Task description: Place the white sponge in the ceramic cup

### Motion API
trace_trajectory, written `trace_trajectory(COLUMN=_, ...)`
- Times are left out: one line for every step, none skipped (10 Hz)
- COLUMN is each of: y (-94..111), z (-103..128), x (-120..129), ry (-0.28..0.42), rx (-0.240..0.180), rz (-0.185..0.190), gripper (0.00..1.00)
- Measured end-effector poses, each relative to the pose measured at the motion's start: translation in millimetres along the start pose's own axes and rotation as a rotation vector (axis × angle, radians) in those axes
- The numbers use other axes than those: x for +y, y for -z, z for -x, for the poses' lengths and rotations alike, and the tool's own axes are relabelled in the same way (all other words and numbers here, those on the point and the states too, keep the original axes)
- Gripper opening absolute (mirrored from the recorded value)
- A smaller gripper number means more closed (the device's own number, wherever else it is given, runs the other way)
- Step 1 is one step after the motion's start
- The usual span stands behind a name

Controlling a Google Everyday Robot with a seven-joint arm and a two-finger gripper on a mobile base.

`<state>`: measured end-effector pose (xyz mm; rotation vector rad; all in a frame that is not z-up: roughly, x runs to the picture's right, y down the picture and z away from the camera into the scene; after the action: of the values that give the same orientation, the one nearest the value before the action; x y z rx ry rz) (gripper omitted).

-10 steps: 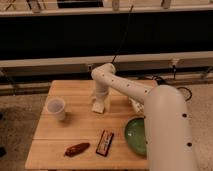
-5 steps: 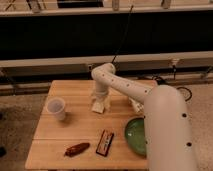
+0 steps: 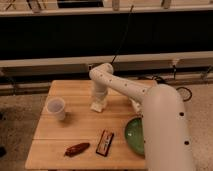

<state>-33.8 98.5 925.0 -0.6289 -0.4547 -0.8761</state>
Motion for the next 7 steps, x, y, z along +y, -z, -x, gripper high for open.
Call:
trace_trajectory(y=-1, z=0, x=1, ry=0.003, rx=-0.001, rz=0.006, gripper=0.27)
trace_trajectory(y=-3, z=1, x=1, ry=0.009, rx=-0.004, rz=0.015, gripper=0.16)
trace_trajectory(y=-5, z=3, x=1, ry=0.018, rx=-0.005, rz=0.022, gripper=0.05)
trace_trajectory(y=-4, z=5, x=1, ry=0.025, rx=-0.005, rz=0.024, gripper=0.01)
trace_trajectory(y=1, z=10, x=3, ry=0.035, rx=-0.005, rz=0.021, gripper=0.0)
trace_trajectory(y=14, z=15, x=3, ry=0.05, rx=0.003, rz=0.011, gripper=0.0)
trace_trajectory(y=22, z=18, x=3, ry=0.06, rx=0.009, rz=0.005, gripper=0.0)
